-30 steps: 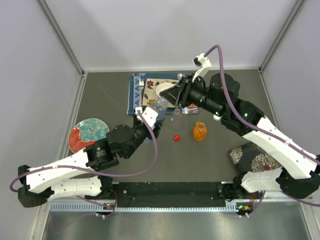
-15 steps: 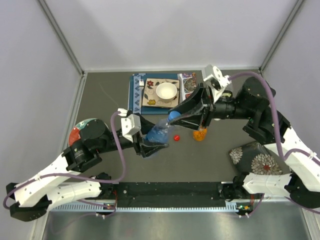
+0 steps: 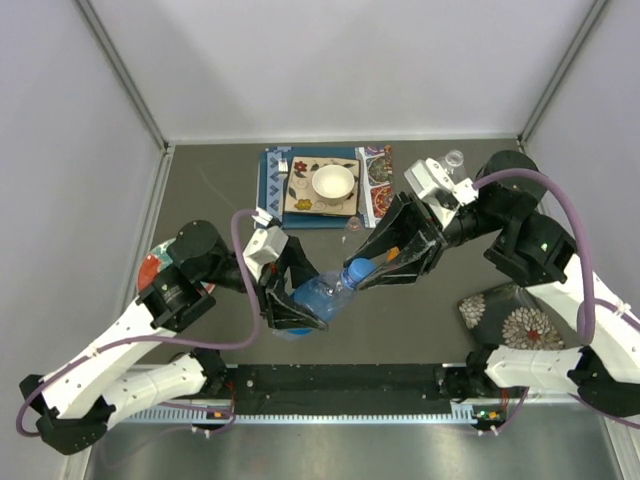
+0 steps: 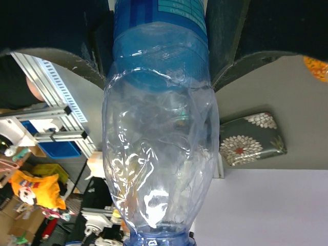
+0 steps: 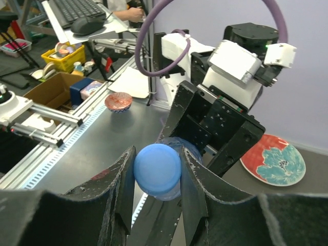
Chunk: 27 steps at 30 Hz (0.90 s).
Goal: Unscrew the bottle caps
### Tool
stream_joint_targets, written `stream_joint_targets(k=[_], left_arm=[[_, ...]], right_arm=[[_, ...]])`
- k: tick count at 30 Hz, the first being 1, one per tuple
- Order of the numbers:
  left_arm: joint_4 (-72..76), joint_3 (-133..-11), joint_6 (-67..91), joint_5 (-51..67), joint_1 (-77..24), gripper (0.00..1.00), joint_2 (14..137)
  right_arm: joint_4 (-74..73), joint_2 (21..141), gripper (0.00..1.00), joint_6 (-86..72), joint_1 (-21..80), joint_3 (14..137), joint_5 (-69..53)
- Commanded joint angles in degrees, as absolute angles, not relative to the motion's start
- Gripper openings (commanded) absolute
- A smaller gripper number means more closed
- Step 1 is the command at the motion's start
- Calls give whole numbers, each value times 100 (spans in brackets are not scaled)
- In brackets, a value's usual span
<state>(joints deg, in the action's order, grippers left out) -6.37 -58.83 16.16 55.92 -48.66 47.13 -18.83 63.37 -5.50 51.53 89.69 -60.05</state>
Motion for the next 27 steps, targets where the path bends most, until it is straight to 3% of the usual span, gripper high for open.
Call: stream_joint_targets(k=[1,5,8,12,17,21,27], left_arm=[[193,-5915,1968,6028,-4693,45,4754],[238,-5889,1961,6021,-4658,45,4790],[-104,-5915,1611,5697,-4632,44,4764],[-764,-5872,1187,5344,-4579,43,4667],[-967,-5704,994,4862,-4544,43,4465],[-967,-5459,818,3501,-4544,44,4000],[-756,-5151,624,821,-4544,47,3016]], right_arm=[[-1969,6056,0,-536,5098,9017,-7338],[-1960,5986,0,-493,5010,8991,-7322],[-1925,5793,0,-387,4966,8991,-6559],[-1488,5362,0,-430,4966,8852,-4323],[-1160,4817,0,-501,4966,8385,-2675],[-1493,4746,0,-588,4966,7789,-1130],[-1495,4702,0,-1063,5071,6025,-46]])
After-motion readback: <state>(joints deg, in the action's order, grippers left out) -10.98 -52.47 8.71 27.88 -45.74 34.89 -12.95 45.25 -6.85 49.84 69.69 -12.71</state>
